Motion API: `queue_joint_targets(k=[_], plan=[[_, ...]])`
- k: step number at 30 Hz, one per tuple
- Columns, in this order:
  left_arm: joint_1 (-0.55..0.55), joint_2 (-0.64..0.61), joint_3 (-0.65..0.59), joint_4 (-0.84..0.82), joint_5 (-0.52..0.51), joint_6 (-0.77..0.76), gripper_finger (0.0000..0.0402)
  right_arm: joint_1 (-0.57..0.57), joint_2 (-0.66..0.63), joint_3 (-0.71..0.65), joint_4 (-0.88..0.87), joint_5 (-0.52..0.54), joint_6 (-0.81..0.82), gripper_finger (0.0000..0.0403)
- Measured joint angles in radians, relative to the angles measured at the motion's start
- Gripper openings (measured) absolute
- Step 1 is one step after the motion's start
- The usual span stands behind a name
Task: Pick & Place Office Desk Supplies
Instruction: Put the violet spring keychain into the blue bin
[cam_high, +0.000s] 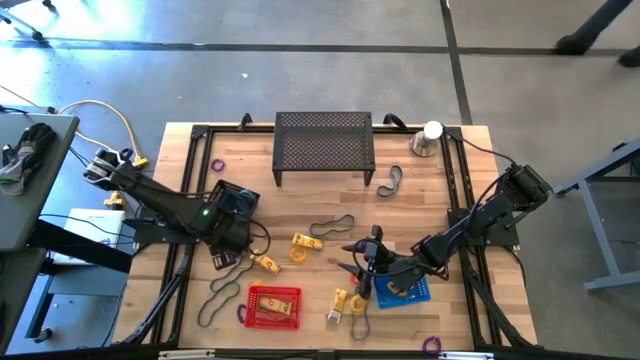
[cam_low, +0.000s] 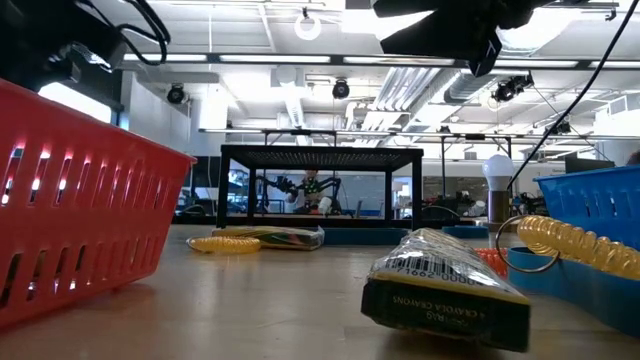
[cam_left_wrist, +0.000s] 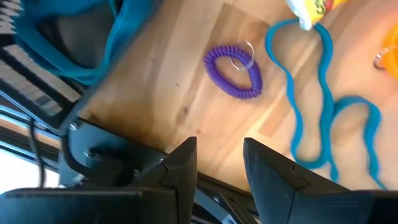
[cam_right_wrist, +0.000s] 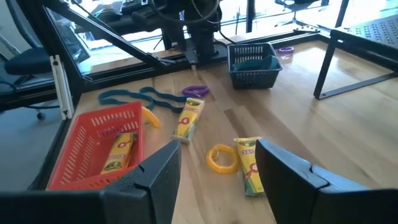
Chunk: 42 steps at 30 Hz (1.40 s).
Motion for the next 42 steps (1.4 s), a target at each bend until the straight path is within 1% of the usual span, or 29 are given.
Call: queue_joint_targets(k=[3, 7, 12, 14, 16, 18, 20, 22, 24, 27, 29, 32, 34, 36, 38, 42], plan=[[-0.017, 0.000, -0.001, 0.005, -0.048, -0.033, 0.0123, 0.019, 0.003, 0.000, 0.000, -0.028, 0.028, 0.0195], [-0.030, 0.000, -0.001, 0.022, -0.062, -0.016, 0.0132, 0.059, 0.052, 0.000, 0.020, -0.022, 0.043, 0.0195], [-0.033, 0.000, -0.001, 0.030, -0.062, -0.050, 0.0177, 0.090, 0.126, 0.000, 0.110, -0.022, 0.034, 0.0195], [-0.032, 0.000, -0.001, 0.030, -0.066, -0.079, 0.0197, 0.091, 0.141, 0.000, 0.160, -0.021, 0.017, 0.0195], [-0.032, 0.000, -0.001, 0.030, -0.085, -0.125, 0.0211, 0.094, 0.145, 0.001, 0.169, -0.024, 0.011, 0.0195], [-0.032, 0.000, -0.001, 0.029, -0.097, -0.148, 0.0219, 0.096, 0.146, 0.001, 0.172, -0.034, 0.020, 0.0195], [-0.032, 0.000, -0.001, 0.030, -0.105, -0.156, 0.0222, 0.096, 0.146, 0.001, 0.175, -0.040, 0.024, 0.0195], [-0.036, 0.000, -0.005, 0.030, -0.120, -0.195, 0.0222, 0.096, 0.146, 0.001, 0.191, -0.040, 0.005, 0.0195], [-0.049, 0.000, -0.010, 0.030, -0.161, -0.237, 0.0223, 0.093, 0.146, 0.001, 0.212, -0.039, -0.020, 0.0195], [-0.071, 0.000, -0.014, 0.030, -0.267, -0.233, 0.0223, 0.080, 0.146, 0.001, 0.222, -0.040, -0.045, 0.0195], [-0.089, 0.000, -0.014, 0.030, -0.294, -0.254, 0.0223, 0.070, 0.146, 0.001, 0.218, -0.040, -0.048, 0.0195], [-0.116, 0.000, -0.014, 0.030, -0.284, -0.375, 0.0223, 0.055, 0.146, 0.000, 0.210, -0.044, -0.047, 0.0195], [-0.118, 0.000, -0.015, 0.030, -0.237, -0.467, 0.0223, 0.049, 0.146, 0.000, 0.210, -0.049, -0.047, 0.0195], [-0.116, 0.000, -0.024, 0.030, -0.182, -0.521, 0.0223, 0.047, 0.146, 0.001, 0.210, -0.058, -0.048, 0.0195], [-0.117, 0.000, -0.041, 0.045, -0.136, -0.541, 0.0223, 0.047, 0.146, 0.000, 0.211, -0.078, -0.066, 0.0195], [-0.129, 0.000, -0.101, 0.137, -0.109, -0.542, 0.0223, 0.047, 0.146, 0.000, 0.210, -0.098, -0.087, 0.0195]])
